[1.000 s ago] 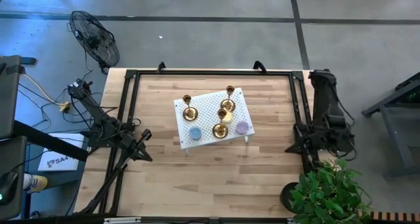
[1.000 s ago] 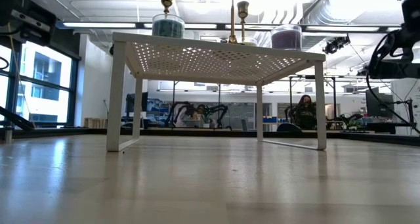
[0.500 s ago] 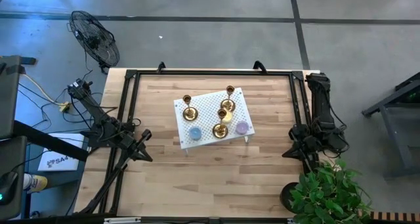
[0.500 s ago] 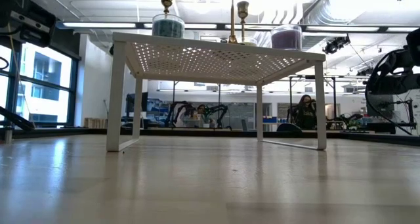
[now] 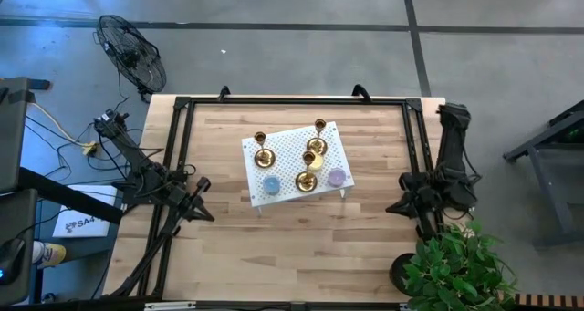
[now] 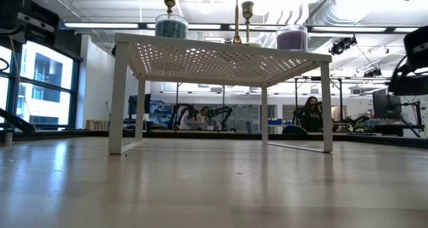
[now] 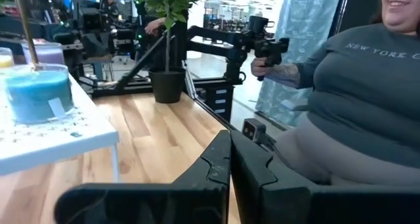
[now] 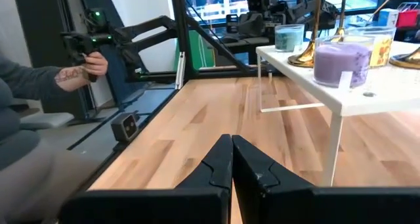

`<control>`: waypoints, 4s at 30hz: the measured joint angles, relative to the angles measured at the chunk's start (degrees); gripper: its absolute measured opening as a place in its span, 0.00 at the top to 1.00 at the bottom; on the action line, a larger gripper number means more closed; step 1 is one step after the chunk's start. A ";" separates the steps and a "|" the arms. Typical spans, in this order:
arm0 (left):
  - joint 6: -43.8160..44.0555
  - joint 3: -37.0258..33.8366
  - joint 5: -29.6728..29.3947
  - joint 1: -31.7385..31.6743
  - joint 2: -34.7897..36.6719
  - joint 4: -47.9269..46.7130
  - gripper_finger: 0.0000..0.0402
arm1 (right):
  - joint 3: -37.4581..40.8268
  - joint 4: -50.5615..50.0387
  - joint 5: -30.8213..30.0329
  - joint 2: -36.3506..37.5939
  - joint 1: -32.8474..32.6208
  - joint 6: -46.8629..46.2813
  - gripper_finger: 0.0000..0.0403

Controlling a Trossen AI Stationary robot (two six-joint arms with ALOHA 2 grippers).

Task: Pick & Place candle stick holders
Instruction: Return to Home Position

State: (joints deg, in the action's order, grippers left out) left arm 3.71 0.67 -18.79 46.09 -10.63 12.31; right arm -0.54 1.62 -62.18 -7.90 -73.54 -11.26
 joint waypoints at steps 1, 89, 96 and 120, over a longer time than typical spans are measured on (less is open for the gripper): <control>-0.61 0.00 -0.27 -0.01 0.00 0.13 1.00 | 0.00 0.27 1.66 0.00 1.95 0.81 1.00; 18.62 -0.02 19.84 -54.70 -2.70 -3.50 1.00 | 0.04 -0.54 62.55 7.77 64.20 9.69 1.00; 15.80 -0.02 18.33 -47.29 -2.68 0.34 1.00 | 0.04 -0.52 63.64 5.95 64.18 7.24 1.00; 6.81 3.16 11.44 -37.80 10.23 -14.92 1.00 | 0.04 -0.43 63.47 4.97 64.15 6.19 1.00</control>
State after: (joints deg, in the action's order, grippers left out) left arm 10.52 3.83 -7.35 8.29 -0.40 -2.61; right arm -0.49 1.19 1.29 -2.93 -9.39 -5.07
